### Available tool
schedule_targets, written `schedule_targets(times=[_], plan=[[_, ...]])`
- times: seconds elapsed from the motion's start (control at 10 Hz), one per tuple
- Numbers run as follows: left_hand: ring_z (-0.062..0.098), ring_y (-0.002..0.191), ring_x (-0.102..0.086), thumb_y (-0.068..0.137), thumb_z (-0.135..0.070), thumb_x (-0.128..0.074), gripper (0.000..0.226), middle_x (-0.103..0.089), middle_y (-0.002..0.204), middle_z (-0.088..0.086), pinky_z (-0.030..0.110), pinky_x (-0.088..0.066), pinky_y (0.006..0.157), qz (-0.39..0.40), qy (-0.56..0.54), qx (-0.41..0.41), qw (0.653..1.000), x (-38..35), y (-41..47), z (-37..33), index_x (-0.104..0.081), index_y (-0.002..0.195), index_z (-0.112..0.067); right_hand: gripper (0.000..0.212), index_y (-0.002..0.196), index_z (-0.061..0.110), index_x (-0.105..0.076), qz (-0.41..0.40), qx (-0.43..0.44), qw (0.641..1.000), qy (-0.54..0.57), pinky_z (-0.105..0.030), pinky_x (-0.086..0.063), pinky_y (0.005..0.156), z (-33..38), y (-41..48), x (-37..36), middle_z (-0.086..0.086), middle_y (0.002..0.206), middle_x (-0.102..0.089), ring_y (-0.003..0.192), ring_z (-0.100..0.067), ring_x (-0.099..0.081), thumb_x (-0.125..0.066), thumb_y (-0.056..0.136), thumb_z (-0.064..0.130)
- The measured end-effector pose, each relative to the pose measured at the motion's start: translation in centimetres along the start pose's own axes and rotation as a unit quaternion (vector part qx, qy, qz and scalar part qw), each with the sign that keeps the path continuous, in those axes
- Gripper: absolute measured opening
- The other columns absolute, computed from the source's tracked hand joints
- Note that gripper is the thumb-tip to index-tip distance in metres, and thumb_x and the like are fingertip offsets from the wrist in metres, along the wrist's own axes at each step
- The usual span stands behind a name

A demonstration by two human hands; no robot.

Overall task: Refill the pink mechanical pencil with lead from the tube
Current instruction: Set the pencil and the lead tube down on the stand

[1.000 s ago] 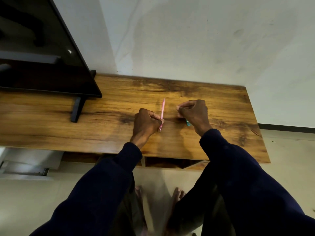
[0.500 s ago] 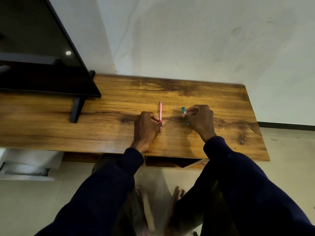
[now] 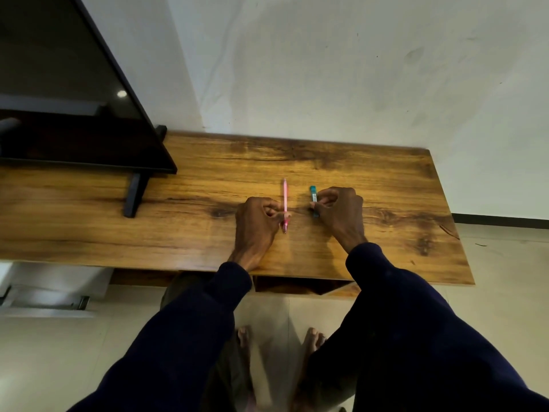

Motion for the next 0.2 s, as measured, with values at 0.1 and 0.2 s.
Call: schedule_targets(times=[0.1, 0.2], plan=[[-0.006, 0.075, -0.07, 0.085, -0.016, -0.083, 0.018, -0.073, 0.085, -0.011, 0.015, -0.061, 0.07, -0.006, -0.004, -0.014, 1.0, 0.22, 0.04, 0.14, -0.077, 0.102, -0.015, 0.029, 0.111, 0.008, -0.074, -0.002, 0.011, 1.0, 0.012, 0.0, -0.047, 0.061, -0.28, 0.14, 0.09, 0.001, 0.091, -0.072, 0.076, -0.001, -0.064, -0.085, 0.084, 0.012], [-0.006, 0.076, -0.068, 0.085, -0.017, -0.083, 0.016, -0.075, 0.088, -0.008, 0.018, -0.062, 0.072, -0.029, 0.03, -0.033, 0.999, 0.97, 0.52, -0.38, -0.078, 0.1, -0.015, 0.032, 0.118, 0.007, -0.072, 0.001, 0.016, 1.0, 0.004, -0.005, -0.046, 0.069, 0.57, 0.25, 0.2, -0.005, 0.1, -0.075, 0.085, -0.009, -0.067, -0.081, 0.087, 0.01]])
Point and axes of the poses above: each hand's wrist, its own y-axis towards the middle knuckle, its own x-axis out of the back of the hand, z = x × y, the point moved 1 cm from there along y, towards the middle knuckle
